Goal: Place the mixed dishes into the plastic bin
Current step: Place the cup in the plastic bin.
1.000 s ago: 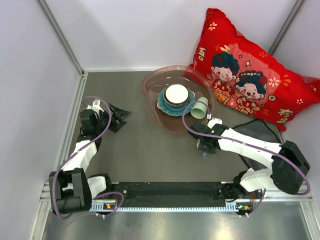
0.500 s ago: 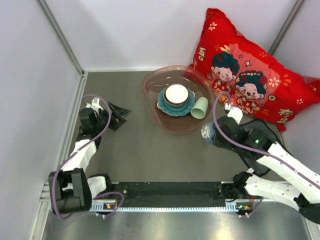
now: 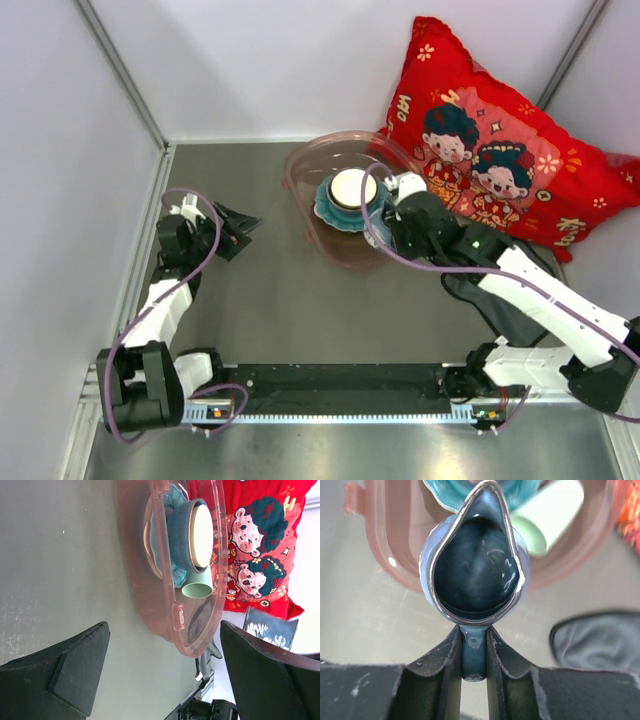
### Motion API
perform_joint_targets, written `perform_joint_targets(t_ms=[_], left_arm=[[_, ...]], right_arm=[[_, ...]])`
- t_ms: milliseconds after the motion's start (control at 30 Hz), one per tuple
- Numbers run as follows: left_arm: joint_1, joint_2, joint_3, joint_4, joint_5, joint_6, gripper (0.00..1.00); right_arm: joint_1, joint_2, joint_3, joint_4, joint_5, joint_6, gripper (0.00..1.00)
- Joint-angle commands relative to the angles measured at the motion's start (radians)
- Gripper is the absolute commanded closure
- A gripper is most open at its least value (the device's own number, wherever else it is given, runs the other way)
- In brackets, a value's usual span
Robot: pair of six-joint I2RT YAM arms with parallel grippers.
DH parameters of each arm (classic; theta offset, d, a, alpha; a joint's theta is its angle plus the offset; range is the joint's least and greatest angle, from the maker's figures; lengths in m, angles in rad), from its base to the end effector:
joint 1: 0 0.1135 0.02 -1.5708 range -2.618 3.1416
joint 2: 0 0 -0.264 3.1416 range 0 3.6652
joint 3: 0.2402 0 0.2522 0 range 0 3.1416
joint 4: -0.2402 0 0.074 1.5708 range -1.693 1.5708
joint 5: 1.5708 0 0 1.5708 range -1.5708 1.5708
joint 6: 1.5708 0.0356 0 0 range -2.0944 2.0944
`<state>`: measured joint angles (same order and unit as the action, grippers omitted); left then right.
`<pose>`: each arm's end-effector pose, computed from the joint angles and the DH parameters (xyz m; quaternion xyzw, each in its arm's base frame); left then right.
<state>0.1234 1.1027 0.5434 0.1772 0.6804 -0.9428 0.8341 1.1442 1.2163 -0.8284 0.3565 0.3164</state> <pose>0.2357 0.0067 0.2321 -0.2360 0.7676 -0.4638 0.3741 0.1630 0.1612 0.3577 -0.1634 0.8915 0.0755 0.4156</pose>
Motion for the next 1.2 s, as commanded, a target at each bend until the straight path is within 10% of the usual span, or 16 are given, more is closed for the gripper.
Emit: perform_joint_targets(t_ms=[0,400,1167], left_arm=[[0.001,-0.029,0.058,-0.022,-0.004,0.022,0.05],[0.001,-0.047,0.089,-0.087,-0.022,0.049,0.05],[-0.001,-0.049,0.093,-0.120,-0.044,0.068,0.05]], right_arm=[[-0.082,0.046,0.084,0.241,-0.082,-0.241,1.00],[-0.237,0.259,0.184,0.321,-0.554,-0.531,1.00],[-0.243,0.460,0.227,0.265,-0.651,-0.651,1.00]])
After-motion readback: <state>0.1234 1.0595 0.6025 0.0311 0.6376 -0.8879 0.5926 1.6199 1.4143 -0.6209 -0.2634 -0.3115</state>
